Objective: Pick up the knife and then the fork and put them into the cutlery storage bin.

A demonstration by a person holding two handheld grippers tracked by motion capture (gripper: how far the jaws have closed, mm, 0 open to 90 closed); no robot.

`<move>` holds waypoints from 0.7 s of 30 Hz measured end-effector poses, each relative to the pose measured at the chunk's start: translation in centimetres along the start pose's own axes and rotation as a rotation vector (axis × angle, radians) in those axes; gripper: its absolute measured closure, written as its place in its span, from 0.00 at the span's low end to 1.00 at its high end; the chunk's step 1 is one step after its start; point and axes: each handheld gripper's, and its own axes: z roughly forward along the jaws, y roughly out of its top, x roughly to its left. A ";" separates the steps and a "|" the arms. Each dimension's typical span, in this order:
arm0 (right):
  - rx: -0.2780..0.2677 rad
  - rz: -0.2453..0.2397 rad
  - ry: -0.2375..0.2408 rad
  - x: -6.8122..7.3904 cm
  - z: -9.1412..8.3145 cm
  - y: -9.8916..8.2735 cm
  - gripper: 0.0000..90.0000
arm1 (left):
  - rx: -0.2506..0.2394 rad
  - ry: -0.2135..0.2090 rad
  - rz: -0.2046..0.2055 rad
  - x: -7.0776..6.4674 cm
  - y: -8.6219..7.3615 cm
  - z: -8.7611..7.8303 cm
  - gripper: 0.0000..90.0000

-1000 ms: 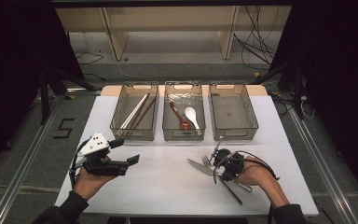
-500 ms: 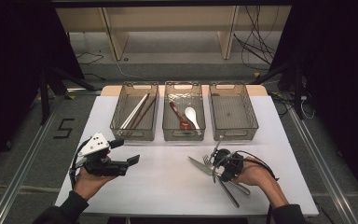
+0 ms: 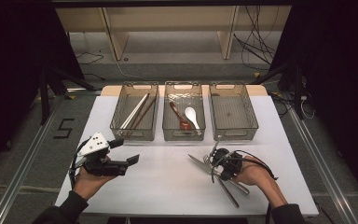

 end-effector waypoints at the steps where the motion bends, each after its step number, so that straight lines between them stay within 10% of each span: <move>1: -0.002 0.003 0.004 -0.1 -0.1 0.0 0.90 | -0.001 0.000 0.000 0.0 0.0 0.0 0.17; 21: -0.185 0.092 0.004 -1.3 -2.9 -0.9 0.90 | -0.004 0.000 0.000 -0.1 0.0 0.0 0.17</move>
